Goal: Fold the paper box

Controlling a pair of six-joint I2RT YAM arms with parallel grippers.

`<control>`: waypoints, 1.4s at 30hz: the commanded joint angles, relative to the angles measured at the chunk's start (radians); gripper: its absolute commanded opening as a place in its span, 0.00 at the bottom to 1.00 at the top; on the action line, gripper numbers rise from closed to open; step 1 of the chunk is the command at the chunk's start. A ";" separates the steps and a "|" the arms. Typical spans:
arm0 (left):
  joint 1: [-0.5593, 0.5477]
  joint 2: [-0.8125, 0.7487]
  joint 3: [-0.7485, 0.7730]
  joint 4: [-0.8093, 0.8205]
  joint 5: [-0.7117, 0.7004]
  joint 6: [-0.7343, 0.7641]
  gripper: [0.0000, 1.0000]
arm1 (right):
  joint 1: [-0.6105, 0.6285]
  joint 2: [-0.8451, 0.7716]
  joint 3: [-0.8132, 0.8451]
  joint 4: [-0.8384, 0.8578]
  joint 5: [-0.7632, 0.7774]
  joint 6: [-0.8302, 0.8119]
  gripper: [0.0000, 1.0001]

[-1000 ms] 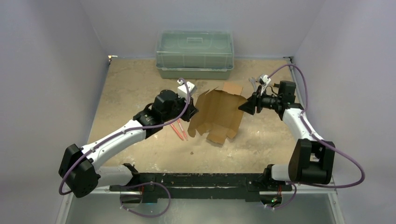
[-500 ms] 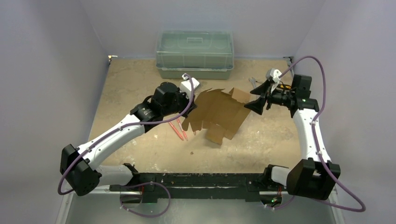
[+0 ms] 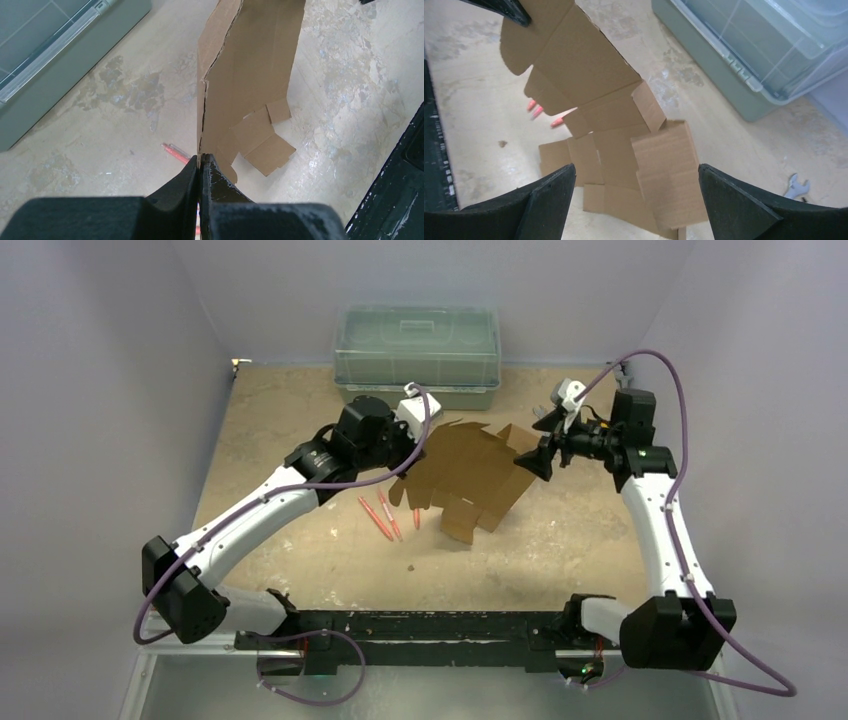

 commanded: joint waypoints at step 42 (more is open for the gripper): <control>0.164 0.024 0.081 0.018 0.355 -0.317 0.00 | 0.272 0.079 -0.044 0.471 0.564 -0.058 0.95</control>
